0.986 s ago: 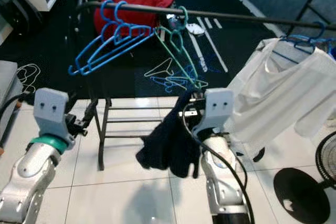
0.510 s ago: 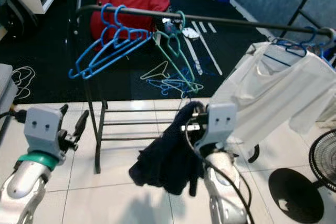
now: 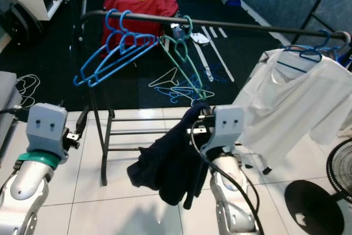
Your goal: Hang hanger
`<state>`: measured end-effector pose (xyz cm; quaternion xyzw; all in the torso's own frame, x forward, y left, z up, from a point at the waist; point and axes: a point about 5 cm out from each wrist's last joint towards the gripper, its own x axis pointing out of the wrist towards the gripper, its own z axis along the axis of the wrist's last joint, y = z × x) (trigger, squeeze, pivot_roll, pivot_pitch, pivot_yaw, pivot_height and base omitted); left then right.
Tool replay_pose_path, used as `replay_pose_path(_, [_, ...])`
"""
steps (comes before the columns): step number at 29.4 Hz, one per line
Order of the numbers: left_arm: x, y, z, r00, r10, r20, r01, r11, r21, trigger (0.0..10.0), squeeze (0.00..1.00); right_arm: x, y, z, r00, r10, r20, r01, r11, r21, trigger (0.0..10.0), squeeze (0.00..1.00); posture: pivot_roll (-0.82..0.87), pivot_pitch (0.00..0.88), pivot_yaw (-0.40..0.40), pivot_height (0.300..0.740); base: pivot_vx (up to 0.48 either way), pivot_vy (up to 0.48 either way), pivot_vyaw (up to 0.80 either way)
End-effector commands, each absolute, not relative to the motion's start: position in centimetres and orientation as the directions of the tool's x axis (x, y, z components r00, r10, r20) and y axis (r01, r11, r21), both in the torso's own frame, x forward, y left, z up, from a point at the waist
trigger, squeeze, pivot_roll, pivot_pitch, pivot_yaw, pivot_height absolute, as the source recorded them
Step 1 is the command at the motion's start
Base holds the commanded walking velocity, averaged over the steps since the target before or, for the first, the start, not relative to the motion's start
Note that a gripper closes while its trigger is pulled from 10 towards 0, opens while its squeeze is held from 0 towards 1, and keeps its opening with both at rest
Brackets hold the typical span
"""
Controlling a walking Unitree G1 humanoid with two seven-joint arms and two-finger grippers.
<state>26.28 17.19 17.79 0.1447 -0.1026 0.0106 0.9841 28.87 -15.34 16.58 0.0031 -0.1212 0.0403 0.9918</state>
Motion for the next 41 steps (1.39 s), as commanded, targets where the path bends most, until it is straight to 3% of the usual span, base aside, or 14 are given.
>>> replay_pose_path(1, [26.4, 17.1, 17.5, 0.98, -0.012, 0.196, -0.045, 0.957, 0.286, 10.0, 0.0, 28.9, -15.8, 17.3, 0.959, 0.06, 0.278, -0.06, 0.998, -0.007, 10.0, 0.0, 0.01, 0.0, 0.016, 0.74, 0.428, 0.0, 0.0])
replay_pose_path(23, [27.2, 17.1, 19.0, 0.966, -0.001, 0.26, -0.073, 0.96, 0.271, 10.0, 0.0, 29.6, -16.0, 17.3, 0.96, 0.064, 0.274, -0.06, 0.998, -0.022, 10.0, 0.0, 0.03, 0.0, 0.001, 0.74, 0.339, 0.0, 0.0])
replay_pose_path(25, [26.8, 16.6, 19.4, 0.961, -0.066, 0.269, -0.01, 0.963, 0.27, 10.0, 0.0, 29.6, -16.0, 17.3, 0.96, 0.064, 0.272, -0.06, 0.998, -0.023, 10.0, 0.0, 0.03, 0.0, 0.0, 0.74, 0.0, 0.0, 0.0])
replay_pose_path(26, [26.0, 15.7, 20.1, 0.943, -0.179, 0.279, 0.095, 0.952, 0.29, 10.0, 0.0, 29.5, -16.0, 17.2, 0.961, 0.066, 0.268, -0.061, 0.998, -0.025, 10.0, 0.0, 0.03, 0.0, -0.002, 0.74, 0.0, 0.0, 0.0])
replay_pose_path(28, [26.0, 15.7, 20.1, 0.943, -0.179, 0.279, 0.095, 0.952, 0.29, 10.0, 0.0, 29.5, -16.0, 17.2, 0.961, 0.066, 0.268, -0.061, 0.998, -0.025, 10.0, 0.0, 0.03, 0.0, -0.002, 0.74, 0.0, 0.0, 0.0])
replay_pose_path(29, [24.8, 14.8, 21.0, 0.908, -0.317, 0.275, 0.226, 0.922, 0.316, 10.0, 0.0, 29.5, -16.0, 17.0, 0.963, 0.067, 0.263, -0.062, 0.998, -0.027, 10.0, 0.0, 0.03, 0.0, -0.002, 0.74, 0.0, 0.0, 0.0])
replay_pose_path(32, [24.8, 14.8, 21.0, 0.908, -0.317, 0.275, 0.226, 0.922, 0.316, 10.0, 0.0, 29.5, -16.0, 17.0, 0.963, 0.067, 0.263, -0.062, 0.998, -0.027, 10.0, 0.0, 0.03, 0.0, -0.002, 0.74, 0.0, 0.0, 0.0])
replay_pose_path(34, [22.6, 13.5, 22.0, 0.811, -0.54, 0.226, 0.45, 0.822, 0.349, 10.0, 0.0, 29.4, -16.0, 16.6, 0.965, 0.071, 0.251, -0.065, 0.997, -0.03, 10.0, 0.0, 0.04, 0.0, 0.001, 0.74, 0.0, 0.0, 0.0])
replay_pose_path(36, [22.6, 13.5, 22.0, 0.811, -0.54, 0.226, 0.45, 0.822, 0.349, 10.0, 0.0, 29.4, -16.0, 16.6, 0.965, 0.071, 0.251, -0.065, 0.997, -0.03, 10.0, 0.0, 0.04, 0.0, 0.001, 0.74, 0.0, 0.0, 0.0])
replay_pose_path(39, [21.4, 13.0, 22.7, 0.717, -0.678, 0.158, 0.595, 0.715, 0.367, 10.0, 0.0, 29.3, -15.8, 16.3, 0.968, 0.073, 0.242, -0.068, 0.997, -0.028, 10.0, 0.0, 0.04, 0.0, 0.002, 0.74, 0.0, 0.0, 0.0])
replay_pose_path(41, [22.0, 12.7, 22.7, 0.719, -0.679, 0.146, 0.596, 0.711, 0.372, 10.0, 0.0, 29.3, -15.7, 16.2, 0.968, 0.073, 0.239, -0.068, 0.997, -0.028, 10.0, 0.0, 0.04, 0.0, 0.004, 0.74, 0.0, 0.0, 0.0])
